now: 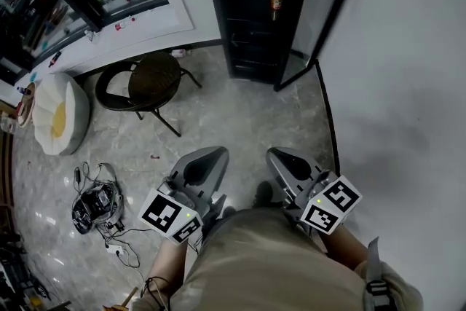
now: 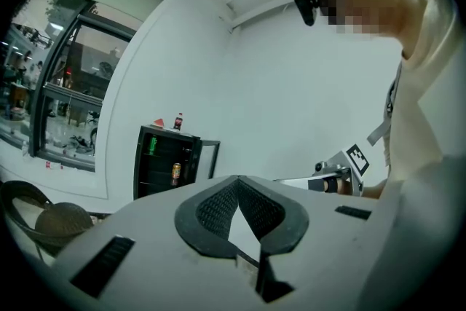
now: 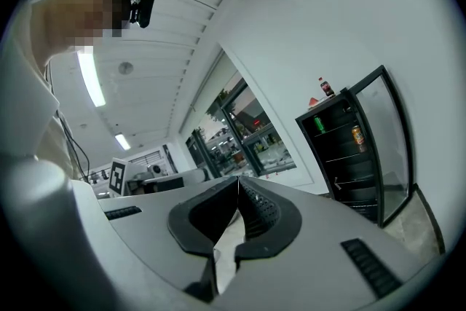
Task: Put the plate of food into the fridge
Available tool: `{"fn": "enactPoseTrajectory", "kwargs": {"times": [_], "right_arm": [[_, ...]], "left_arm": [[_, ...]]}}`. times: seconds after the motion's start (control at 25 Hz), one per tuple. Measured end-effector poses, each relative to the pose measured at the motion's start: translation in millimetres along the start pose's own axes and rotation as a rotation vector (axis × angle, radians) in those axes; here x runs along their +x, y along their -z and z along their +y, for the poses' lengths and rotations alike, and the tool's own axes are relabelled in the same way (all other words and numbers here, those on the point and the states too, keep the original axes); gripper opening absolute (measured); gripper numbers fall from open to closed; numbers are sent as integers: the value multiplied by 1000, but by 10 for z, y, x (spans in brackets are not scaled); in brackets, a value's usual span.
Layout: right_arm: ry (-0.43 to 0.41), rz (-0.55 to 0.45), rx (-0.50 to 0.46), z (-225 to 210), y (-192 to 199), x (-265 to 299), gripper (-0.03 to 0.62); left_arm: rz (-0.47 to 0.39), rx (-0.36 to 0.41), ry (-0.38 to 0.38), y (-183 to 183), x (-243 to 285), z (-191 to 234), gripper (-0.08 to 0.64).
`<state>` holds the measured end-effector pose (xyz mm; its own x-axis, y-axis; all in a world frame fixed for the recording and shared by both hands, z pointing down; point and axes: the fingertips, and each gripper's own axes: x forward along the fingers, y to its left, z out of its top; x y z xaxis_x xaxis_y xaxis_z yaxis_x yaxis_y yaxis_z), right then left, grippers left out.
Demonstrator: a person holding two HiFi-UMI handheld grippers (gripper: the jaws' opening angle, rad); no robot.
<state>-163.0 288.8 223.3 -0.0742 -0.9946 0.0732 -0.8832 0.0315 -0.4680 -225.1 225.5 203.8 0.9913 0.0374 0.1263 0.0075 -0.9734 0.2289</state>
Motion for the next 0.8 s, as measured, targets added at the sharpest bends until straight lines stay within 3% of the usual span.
{"fn": "enactPoseTrajectory", "kwargs": {"times": [0.32, 0.48, 0.8], "right_arm": [[-91, -18, -31, -195, -171, -76, 21], [-93, -6, -65, -303, -217, -145, 21], [-78, -3, -40, -429, -177, -130, 22]], "left_arm": [[1, 57, 13, -98, 380, -115, 11], [10, 73, -9, -155, 508, -140, 11], [41, 69, -24, -64, 553, -40, 11]]}}
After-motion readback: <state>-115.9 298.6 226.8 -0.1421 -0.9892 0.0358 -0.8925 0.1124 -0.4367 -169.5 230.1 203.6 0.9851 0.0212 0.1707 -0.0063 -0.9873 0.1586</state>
